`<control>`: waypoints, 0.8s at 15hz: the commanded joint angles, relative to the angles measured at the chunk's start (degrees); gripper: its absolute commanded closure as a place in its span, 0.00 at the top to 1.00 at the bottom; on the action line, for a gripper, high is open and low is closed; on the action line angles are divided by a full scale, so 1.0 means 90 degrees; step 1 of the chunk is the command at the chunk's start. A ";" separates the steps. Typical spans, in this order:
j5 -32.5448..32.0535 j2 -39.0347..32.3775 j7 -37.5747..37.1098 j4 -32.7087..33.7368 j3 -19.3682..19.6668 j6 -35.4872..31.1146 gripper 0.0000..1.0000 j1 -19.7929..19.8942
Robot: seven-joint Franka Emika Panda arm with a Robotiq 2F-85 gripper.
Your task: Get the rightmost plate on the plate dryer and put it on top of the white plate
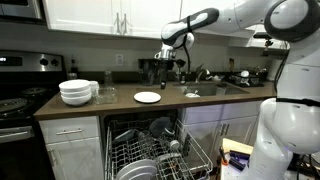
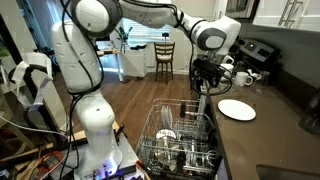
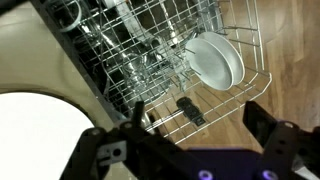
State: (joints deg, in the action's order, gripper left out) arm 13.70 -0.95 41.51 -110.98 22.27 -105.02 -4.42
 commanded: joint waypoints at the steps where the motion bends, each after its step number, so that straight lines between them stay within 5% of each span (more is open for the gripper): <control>1: 0.0202 -0.1492 0.0431 0.1570 -0.0888 0.1175 1.00 0.0618; 5: -0.0359 -0.2508 0.0023 0.2741 -0.1658 0.1665 1.00 0.0878; 12: -0.1447 -0.3170 -0.0671 0.3200 -0.2192 0.0641 1.00 0.0740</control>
State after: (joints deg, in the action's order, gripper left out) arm 5.04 -27.90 38.51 -83.97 4.37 -96.87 2.08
